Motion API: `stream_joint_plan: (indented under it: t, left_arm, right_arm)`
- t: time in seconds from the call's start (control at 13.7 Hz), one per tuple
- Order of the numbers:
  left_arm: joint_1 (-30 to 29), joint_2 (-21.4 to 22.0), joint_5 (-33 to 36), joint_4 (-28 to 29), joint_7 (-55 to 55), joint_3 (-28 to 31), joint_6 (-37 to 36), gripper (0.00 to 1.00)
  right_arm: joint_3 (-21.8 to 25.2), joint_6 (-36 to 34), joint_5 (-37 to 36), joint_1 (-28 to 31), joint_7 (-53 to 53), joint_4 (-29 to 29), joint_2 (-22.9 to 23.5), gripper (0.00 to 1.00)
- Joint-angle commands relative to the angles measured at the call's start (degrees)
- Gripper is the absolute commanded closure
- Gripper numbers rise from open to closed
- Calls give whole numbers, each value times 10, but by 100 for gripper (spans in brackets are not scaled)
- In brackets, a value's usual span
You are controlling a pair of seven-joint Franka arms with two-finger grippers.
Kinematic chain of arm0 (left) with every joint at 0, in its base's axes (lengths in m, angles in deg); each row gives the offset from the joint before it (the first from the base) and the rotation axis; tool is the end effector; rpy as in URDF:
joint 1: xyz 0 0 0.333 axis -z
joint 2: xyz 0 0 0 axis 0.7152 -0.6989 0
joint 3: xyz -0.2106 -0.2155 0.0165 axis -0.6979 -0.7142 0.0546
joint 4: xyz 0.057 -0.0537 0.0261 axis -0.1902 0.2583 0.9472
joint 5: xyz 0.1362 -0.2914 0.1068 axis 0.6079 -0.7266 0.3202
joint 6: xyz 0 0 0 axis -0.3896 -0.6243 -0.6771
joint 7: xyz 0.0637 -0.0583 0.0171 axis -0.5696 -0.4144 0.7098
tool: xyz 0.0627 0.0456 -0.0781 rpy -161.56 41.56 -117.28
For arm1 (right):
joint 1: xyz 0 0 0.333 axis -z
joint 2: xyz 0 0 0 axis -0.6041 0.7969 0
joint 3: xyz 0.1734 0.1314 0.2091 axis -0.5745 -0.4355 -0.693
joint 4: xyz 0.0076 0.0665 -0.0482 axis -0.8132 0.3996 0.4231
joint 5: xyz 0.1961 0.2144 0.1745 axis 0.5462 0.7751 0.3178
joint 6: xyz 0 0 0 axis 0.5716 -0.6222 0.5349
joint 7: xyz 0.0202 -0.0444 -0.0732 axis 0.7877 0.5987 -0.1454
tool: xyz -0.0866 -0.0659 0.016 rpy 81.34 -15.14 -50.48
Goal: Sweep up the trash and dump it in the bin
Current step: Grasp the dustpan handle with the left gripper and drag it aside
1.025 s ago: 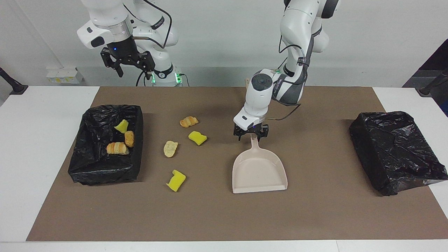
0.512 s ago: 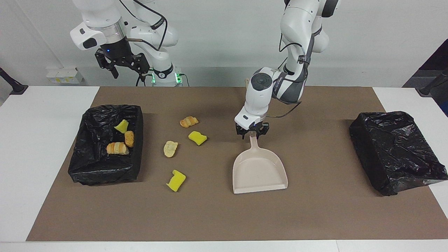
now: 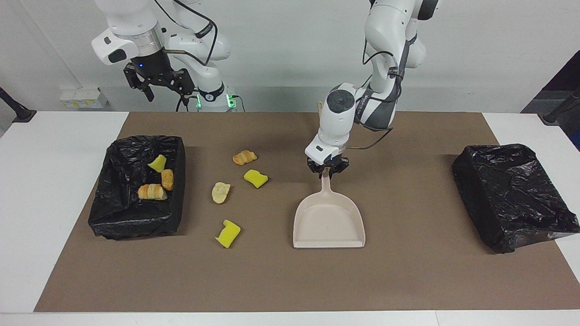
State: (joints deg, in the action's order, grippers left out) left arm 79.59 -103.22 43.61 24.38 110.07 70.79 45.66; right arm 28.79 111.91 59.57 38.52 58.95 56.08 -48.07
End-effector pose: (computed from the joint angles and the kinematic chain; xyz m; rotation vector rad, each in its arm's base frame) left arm 0.4707 -0.3249 0.3737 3.1205 -0.3049 0.0223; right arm 0.4683 0.0459 0.6411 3.0963 -0.2176 -0.0894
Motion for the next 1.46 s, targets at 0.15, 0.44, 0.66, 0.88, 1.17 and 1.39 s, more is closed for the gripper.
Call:
stream_joint_plan:
  t: [0.15,0.44,0.66,0.88,1.17,1.39]
  left_arm:
    - [-46,20,7,-10,-171,8,-25,100]
    - [-112,9,9,-81,-236,8,-79,100]
    - [-181,8,28,-118,-389,8,-111,100]
    - [-253,8,30,-134,-574,8,-139,100]
    - [-308,5,36,-138,-842,9,-150,100]
    - [-336,10,51,-117,-1036,8,-143,100]
  right_arm:
    - [-4,12,14,8,18,15,-11,0]
    - [-4,10,14,10,18,14,-11,0]
    - [-4,10,14,10,18,14,-11,0]
    - [-6,13,14,4,17,12,-10,0]
    - [-13,11,14,1,18,11,-11,0]
    - [-16,12,14,-41,9,14,-15,0]
